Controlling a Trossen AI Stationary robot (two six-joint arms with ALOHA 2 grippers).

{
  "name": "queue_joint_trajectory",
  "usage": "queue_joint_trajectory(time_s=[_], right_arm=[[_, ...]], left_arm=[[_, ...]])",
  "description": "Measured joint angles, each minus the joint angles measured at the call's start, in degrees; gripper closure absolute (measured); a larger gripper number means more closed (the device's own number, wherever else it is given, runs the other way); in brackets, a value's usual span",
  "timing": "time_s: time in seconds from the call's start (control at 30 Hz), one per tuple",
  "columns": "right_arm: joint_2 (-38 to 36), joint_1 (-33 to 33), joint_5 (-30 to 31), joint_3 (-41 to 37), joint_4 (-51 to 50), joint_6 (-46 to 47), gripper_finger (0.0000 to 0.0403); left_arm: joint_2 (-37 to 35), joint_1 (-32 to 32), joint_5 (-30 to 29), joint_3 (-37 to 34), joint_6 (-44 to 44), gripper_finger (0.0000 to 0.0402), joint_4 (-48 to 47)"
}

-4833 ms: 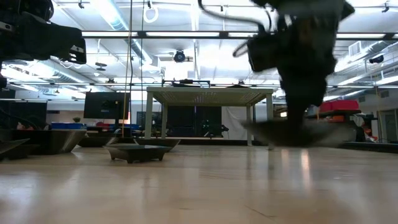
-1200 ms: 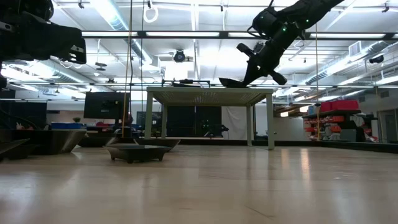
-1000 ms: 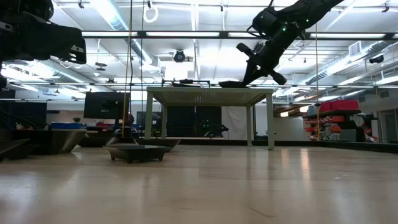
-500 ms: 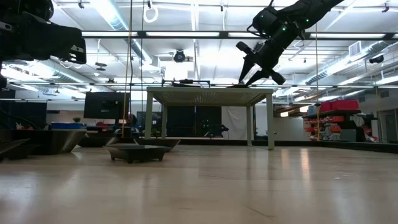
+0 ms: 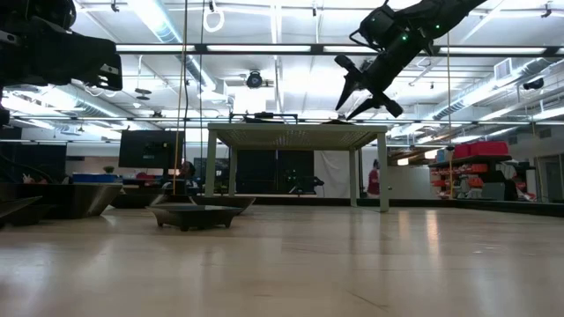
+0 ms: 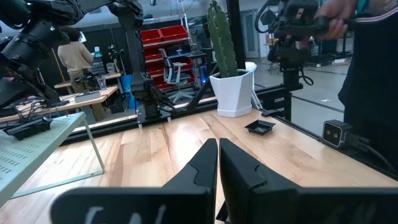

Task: Pick & Place Mini shaped plates
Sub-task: Stack the square plate on top of the square plate on the shelf

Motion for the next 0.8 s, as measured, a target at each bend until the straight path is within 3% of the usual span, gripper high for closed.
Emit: queue_joint_trajectory(time_s=[0.5,0.8], right_arm=[[0.0,0.25,-0.2,0.0,-1.83,-12.21,0.0245],[-2.88,6.53,-1.46,0.0,-7.42,-23.45,0.0245]], left_arm=[[0.0,-0.01,0.0,0.02,0.0,0.0378,0.01],[0.0,-0.01,0.0,0.02,0.0,0.0378,0.0]])
